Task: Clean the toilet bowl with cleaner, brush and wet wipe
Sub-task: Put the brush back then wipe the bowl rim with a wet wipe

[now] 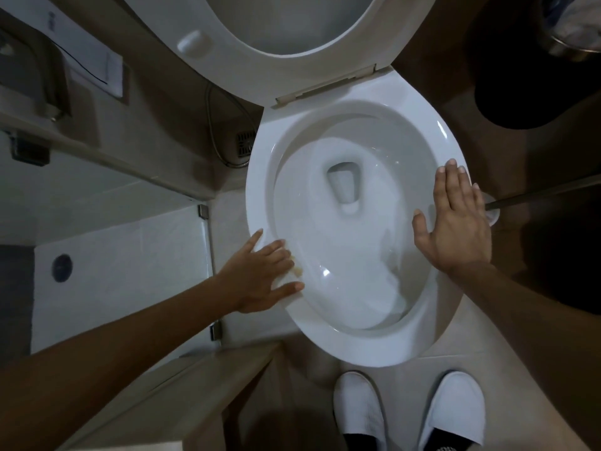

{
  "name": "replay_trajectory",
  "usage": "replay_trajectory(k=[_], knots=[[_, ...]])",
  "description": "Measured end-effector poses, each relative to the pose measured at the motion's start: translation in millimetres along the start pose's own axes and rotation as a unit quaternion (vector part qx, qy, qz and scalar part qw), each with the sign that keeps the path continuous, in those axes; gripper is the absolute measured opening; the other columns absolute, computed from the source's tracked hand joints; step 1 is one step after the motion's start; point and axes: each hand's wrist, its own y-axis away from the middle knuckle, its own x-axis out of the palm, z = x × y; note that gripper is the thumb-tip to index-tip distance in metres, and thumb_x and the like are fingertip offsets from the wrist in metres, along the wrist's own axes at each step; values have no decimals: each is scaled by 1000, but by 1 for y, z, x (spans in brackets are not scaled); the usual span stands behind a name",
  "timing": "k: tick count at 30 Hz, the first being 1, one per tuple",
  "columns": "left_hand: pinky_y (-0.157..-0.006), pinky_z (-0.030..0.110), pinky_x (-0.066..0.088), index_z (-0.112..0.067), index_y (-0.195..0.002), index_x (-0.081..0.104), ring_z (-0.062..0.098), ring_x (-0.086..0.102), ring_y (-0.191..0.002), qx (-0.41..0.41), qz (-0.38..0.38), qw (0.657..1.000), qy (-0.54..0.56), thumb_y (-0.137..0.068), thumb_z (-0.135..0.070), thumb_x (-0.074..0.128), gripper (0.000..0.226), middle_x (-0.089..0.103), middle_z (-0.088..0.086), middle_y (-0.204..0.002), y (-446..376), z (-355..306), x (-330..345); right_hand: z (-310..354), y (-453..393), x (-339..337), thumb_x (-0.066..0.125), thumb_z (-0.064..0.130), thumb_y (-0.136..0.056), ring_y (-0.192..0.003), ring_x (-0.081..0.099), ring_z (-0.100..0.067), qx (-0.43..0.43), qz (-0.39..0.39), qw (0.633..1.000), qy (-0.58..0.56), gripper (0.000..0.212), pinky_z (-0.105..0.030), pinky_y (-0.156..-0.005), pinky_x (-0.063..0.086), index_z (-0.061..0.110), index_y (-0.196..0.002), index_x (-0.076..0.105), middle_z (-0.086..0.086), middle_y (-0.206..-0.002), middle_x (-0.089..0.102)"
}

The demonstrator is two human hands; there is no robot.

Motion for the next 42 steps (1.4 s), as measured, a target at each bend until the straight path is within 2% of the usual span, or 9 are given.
replay_trajectory(k=[7,11,14,21,26,34,37,40,42], knots=[[-109,42,29,-17,-128,58,21,48,-129,15,-40,998,35,-102,-39,11,58,59,3,-130,13,-15,25,0,0,0,35,38,-90,-149,6,-23,-1,3,1000,9,75,-38,-120,4,4,-153,14,-12,-161,8],[-105,45,30,-10,-124,61,25,52,-125,-41,-84,995,33,-103,-34,8,62,61,9,-128,17,-34,30,-1,0,1,33,40,-90,-149,5,-23,-3,5,1000,10,75,-39,-121,5,5,-153,12,-11,-161,7],[-103,45,36,-10,-120,64,25,55,-122,-29,-105,994,30,-103,-32,8,63,63,8,-124,22,-59,35,-1,0,0,33,40,-90,-149,5,-23,-7,7,1000,10,75,-40,-121,7,4,-153,12,-12,-161,7],[-95,50,45,-16,-114,68,20,61,-114,-23,-65,998,-10,-102,-33,11,61,68,3,-116,22,-59,24,-1,-1,0,33,41,-91,-149,4,-23,-10,7,1000,8,76,-39,-120,5,4,-153,10,-12,-161,5],[-100,54,40,-13,-115,66,26,58,-118,-68,-52,996,-27,-96,-31,25,48,66,7,-117,20,-49,17,-1,-1,0,32,42,-92,-149,3,-24,-12,7,1000,11,76,-39,-120,4,5,-153,9,-12,-161,5],[-99,54,37,-19,-103,72,17,64,-109,-69,-64,995,22,-89,-33,33,44,71,-2,-104,17,-111,31,-2,-1,1,33,42,-92,-149,1,-23,-12,8,1000,6,76,-39,-120,3,5,-154,8,-12,-161,2],[-103,52,25,-20,-105,70,15,63,-109,-91,-59,992,64,-89,-37,32,45,70,-5,-104,16,-136,33,-3,-1,1,34,42,-92,-149,3,-25,-16,6,1000,6,76,-41,-120,5,4,-153,8,-13,-161,4],[-113,48,2,-20,-129,57,13,46,-129,-100,-38,987,123,-90,-44,14,63,59,-5,-129,15,-142,29,-2,0,0,36,40,-92,-149,4,-25,-17,2,1000,-1,76,-42,-121,7,3,-153,10,-14,-161,5],[-112,48,-3,-20,-130,57,13,46,-129,-107,-41,987,114,-89,-44,11,66,59,-4,-129,18,-140,29,-2,0,0,37,39,-92,-149,5,-25,-15,1,1000,-2,76,-42,-120,7,3,-153,10,-14,-161,6]])
